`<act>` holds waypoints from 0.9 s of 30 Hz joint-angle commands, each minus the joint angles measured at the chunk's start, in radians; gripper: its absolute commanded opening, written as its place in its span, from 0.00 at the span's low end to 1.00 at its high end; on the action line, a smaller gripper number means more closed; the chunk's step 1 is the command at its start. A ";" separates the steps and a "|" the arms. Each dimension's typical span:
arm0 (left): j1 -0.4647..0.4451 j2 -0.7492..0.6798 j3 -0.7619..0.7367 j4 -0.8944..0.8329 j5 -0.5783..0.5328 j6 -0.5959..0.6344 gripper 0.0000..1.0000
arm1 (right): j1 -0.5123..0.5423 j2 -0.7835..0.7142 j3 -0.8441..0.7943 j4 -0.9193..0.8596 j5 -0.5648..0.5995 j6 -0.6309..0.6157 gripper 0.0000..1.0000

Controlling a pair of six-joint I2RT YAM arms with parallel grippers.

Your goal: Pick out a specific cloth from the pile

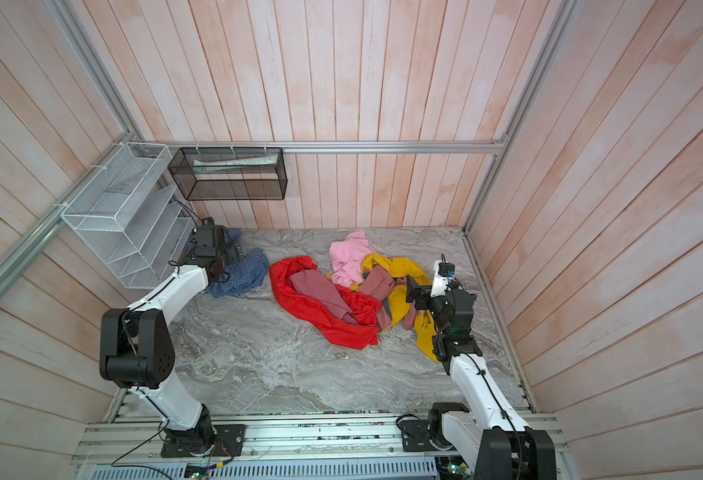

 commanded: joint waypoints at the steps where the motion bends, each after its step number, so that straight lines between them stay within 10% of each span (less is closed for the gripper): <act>1: -0.075 0.039 -0.021 -0.026 0.132 -0.031 0.90 | -0.006 0.005 0.022 0.015 -0.015 0.014 0.95; 27: -0.411 0.391 0.010 0.213 0.653 -0.268 0.81 | -0.005 -0.043 0.012 -0.025 0.003 0.012 0.95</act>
